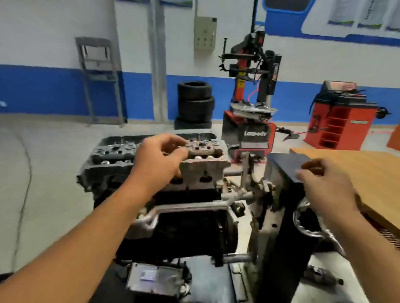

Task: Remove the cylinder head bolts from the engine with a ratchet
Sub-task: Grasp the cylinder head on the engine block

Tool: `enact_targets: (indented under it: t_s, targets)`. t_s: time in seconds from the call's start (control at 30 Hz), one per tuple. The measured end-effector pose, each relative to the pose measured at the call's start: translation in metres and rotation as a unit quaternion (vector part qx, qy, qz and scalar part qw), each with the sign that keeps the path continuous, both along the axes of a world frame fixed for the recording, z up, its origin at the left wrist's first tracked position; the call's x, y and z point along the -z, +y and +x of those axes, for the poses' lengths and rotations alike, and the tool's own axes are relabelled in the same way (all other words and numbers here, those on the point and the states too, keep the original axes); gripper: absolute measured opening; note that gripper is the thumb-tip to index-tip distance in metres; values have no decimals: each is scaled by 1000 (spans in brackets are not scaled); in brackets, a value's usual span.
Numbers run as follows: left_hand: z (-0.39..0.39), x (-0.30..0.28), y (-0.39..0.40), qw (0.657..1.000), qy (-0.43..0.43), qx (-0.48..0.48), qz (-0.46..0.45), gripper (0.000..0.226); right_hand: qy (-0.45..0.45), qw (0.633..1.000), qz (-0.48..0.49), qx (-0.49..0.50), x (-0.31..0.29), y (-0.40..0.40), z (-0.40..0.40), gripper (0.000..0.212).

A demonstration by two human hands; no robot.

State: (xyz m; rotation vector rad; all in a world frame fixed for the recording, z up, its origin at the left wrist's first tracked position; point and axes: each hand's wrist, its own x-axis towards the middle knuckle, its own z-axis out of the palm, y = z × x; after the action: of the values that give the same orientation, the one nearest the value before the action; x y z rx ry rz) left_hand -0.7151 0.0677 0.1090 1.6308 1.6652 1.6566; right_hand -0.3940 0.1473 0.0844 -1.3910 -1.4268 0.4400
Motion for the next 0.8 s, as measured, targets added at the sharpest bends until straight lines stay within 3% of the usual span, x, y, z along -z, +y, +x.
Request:
enact_targets:
  t_s: [0.1,0.23,0.37,0.5,0.6,0.67,0.73,0.8]
  targets:
    - [-110,-12,-25,984,5,-179,-19,8,8,994,-49,-98,-10,31,-85,11]
    - [-218,6,-48,921,-24,-356,-154,12,66,986,-95,-118,-13,61,-148,19]
    - [-234,40,-31,921,-137,-240,-273,28,169,976,-115,-77,-2,84,-156,25]
    - [-243,48,3,921,-186,-176,-295,38,161,964,-172,-124,3,99,-159,40]
    - [-255,39,32,928,-179,-185,-270,39,166,966,-163,-117,10,115,-164,39]
    - [-259,36,56,927,-183,-179,-274,40,196,962,-168,-92,25,138,-159,53]
    - [-261,36,79,926,-178,-163,-290,39,262,938,-212,-83,48,166,-151,64]
    - [-260,35,97,929,-138,-211,-272,32,301,912,-265,-86,61,180,-150,72]
